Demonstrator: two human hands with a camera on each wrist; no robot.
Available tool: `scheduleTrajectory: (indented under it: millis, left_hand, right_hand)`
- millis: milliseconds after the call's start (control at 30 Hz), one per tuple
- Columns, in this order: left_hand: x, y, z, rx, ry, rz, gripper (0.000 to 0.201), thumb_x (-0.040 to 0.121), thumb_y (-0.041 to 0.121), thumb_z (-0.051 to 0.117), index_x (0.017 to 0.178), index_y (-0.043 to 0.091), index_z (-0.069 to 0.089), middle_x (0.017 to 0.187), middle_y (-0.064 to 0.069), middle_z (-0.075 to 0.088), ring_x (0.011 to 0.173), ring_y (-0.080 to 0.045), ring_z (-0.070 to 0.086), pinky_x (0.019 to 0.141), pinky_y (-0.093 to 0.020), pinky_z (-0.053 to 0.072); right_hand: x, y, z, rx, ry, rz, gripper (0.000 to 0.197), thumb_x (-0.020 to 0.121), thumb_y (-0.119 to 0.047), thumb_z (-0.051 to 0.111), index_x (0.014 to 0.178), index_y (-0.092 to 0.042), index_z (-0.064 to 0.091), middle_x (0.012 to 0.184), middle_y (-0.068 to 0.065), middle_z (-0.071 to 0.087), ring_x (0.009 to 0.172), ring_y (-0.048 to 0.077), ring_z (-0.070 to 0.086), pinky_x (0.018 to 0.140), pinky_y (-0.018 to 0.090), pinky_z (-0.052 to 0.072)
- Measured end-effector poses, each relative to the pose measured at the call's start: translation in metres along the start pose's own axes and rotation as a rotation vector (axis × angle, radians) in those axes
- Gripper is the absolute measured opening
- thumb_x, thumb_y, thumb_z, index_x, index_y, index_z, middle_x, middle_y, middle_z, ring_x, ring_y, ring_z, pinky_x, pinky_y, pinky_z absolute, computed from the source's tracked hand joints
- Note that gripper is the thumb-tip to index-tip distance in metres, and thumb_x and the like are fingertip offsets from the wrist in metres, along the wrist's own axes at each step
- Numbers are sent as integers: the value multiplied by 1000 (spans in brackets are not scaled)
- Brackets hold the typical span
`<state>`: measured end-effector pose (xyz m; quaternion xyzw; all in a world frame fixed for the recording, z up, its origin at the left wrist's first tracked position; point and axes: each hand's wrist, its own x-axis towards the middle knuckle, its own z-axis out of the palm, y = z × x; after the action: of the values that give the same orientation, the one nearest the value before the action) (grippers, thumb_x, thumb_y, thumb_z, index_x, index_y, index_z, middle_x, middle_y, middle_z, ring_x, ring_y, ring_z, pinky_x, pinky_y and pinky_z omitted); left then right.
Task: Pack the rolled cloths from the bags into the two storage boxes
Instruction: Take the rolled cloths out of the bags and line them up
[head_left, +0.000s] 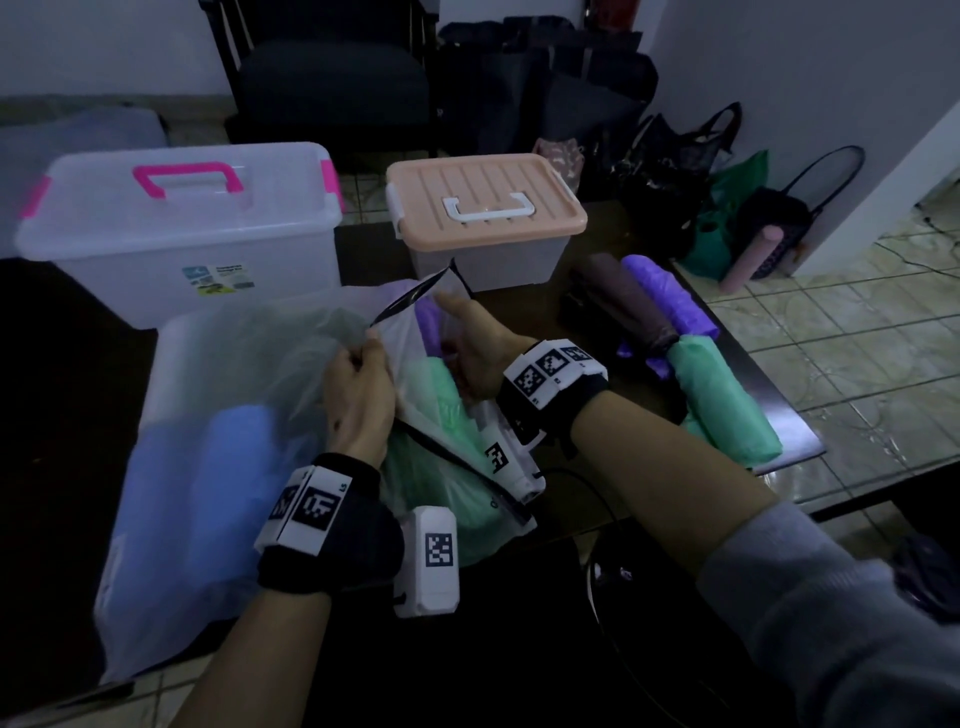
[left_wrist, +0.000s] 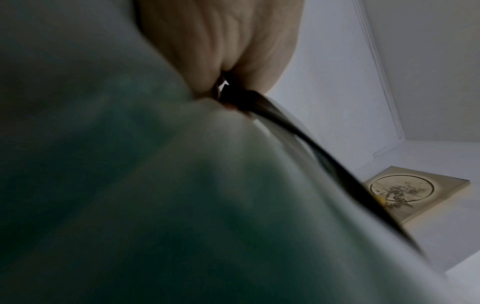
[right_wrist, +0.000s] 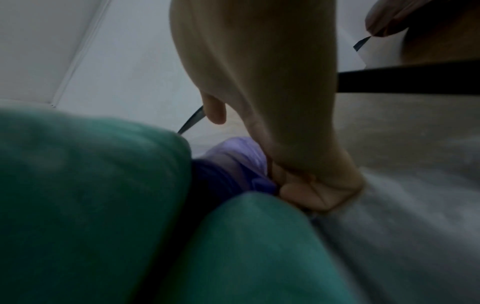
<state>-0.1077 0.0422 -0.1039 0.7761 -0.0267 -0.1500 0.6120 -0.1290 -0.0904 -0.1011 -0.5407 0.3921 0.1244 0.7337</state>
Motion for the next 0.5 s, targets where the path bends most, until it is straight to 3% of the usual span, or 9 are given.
scheduleTrajectory:
  millis: [67, 133, 200, 300, 367, 433, 500]
  left_hand:
    - [2, -1, -1, -31, -7, -14, 41, 98, 37, 39, 105, 0, 57, 96, -20, 58, 79, -23, 52, 74, -32, 42]
    - [3, -3, -1, -66, -17, -27, 34, 98, 38, 39, 98, 9, 55, 103, -17, 61, 88, -23, 55, 86, -38, 48]
    - [2, -3, -1, -76, -29, -27, 32, 98, 39, 38, 98, 10, 54, 101, -13, 59, 92, -24, 56, 91, -41, 48]
    - [3, -4, 0, -84, -41, -15, 32, 98, 38, 38, 98, 10, 54, 91, -7, 56, 87, -20, 52, 86, -38, 45]
    - [4, -5, 1, -76, -48, -6, 31, 98, 38, 39, 85, 13, 50, 78, -3, 52, 75, -19, 50, 78, -36, 43]
    - [4, -6, 1, -40, -43, 10, 34, 98, 37, 39, 74, 15, 46, 67, 0, 45, 64, -15, 43, 70, -33, 38]
    - [5, -7, 1, -30, -44, 21, 33, 98, 36, 39, 80, 11, 49, 67, 0, 44, 70, -17, 44, 72, -34, 39]
  right_hand:
    - [-1, 2, -1, 15, 5, -38, 59, 83, -55, 51, 117, -7, 58, 110, 15, 63, 98, 27, 60, 88, 35, 47]
    - [-5, 2, -1, 49, -39, -75, 35, 89, -39, 55, 102, -7, 61, 97, 13, 66, 86, 25, 62, 84, 35, 49]
    - [-8, 2, -3, 84, -64, -91, 26, 92, -32, 53, 98, -9, 61, 91, 11, 66, 82, 23, 62, 80, 34, 50]
    - [-11, 2, -4, 121, -79, -99, 27, 91, -32, 54, 105, -9, 59, 95, 12, 65, 84, 24, 62, 81, 36, 50]
    - [-10, 0, -7, 115, -52, -81, 34, 90, -34, 55, 113, -8, 57, 97, 13, 65, 85, 25, 62, 83, 37, 49]
    - [-12, -4, -15, 109, 0, -59, 43, 86, -38, 60, 117, -8, 56, 93, 14, 67, 80, 26, 63, 77, 35, 53]
    - [-17, -12, -25, 67, 63, -60, 42, 81, -40, 65, 110, -11, 58, 82, 12, 70, 74, 24, 66, 69, 32, 56]
